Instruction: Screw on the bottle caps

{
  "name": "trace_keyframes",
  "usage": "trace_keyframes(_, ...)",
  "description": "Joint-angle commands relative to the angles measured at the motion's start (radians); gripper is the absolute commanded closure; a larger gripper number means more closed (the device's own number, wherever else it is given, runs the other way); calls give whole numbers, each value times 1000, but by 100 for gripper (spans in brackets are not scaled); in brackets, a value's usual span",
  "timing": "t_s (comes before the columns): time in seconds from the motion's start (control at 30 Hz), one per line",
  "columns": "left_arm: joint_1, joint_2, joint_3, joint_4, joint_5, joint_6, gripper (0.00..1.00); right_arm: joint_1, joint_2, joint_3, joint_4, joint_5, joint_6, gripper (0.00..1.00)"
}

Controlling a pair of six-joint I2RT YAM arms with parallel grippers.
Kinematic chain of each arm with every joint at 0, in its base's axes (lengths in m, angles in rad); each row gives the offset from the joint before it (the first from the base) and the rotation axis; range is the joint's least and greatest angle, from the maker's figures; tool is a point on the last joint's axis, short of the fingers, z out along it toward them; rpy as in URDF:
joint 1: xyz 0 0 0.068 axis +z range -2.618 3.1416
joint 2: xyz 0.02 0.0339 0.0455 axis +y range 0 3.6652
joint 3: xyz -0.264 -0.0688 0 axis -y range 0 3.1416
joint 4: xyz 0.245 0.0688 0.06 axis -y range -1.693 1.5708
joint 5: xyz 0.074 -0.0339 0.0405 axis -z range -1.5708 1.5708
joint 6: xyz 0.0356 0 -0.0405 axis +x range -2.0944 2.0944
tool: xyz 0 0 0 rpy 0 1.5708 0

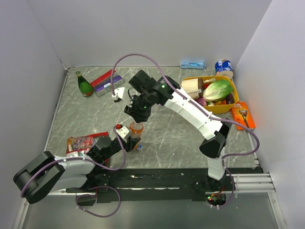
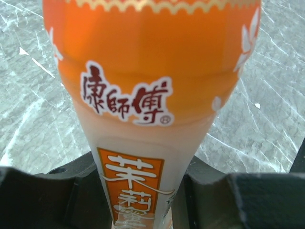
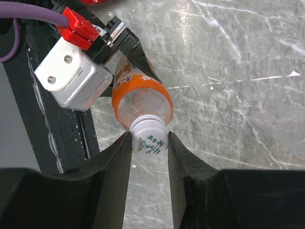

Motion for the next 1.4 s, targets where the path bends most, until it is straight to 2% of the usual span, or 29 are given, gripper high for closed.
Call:
trace_keyframes(0.0, 0, -11, 81, 151, -52, -50, 99, 17, 28, 19, -258, -25, 57, 85)
trace_keyframes(0.23, 0, 8, 102, 88, -80, -86, 99, 14, 31, 80, -261, 46, 63, 79)
trace_keyframes(0.53, 0, 55, 108, 79, -72, -88, 99, -9, 9, 125, -267, 86, 69, 48)
trace_keyframes(0.77, 0, 61, 102, 83, -34, -79, 99, -21, -27, 124, -267, 79, 71, 33)
trace_keyframes(0.93, 0, 48, 95, 80, 3, -57, 99, -64, -103, 23, -265, 43, 31, 20)
trace_keyframes(1.0, 0, 23, 88, 74, 26, -33, 99, -97, -160, -39, -262, 23, -29, 17)
trace_keyframes(1.13, 0, -15, 69, 56, 132, 22, 99, -211, -263, -157, -187, -51, -217, 26)
trace_keyframes(1.17, -2, -20, 68, 46, 156, 30, 99, -231, -315, -171, -129, -71, -312, 27)
trace_keyframes(1.23, -2, -27, 76, 8, 210, 62, 99, -231, -369, -224, -86, -127, -422, 28)
trace_keyframes(1.27, -2, -31, 79, -3, 254, 99, 99, -216, -411, -237, -66, -149, -529, 28)
trace_keyframes(1.37, 0, -37, 102, -81, 333, 165, 99, -150, -461, -280, -66, -184, -688, 30)
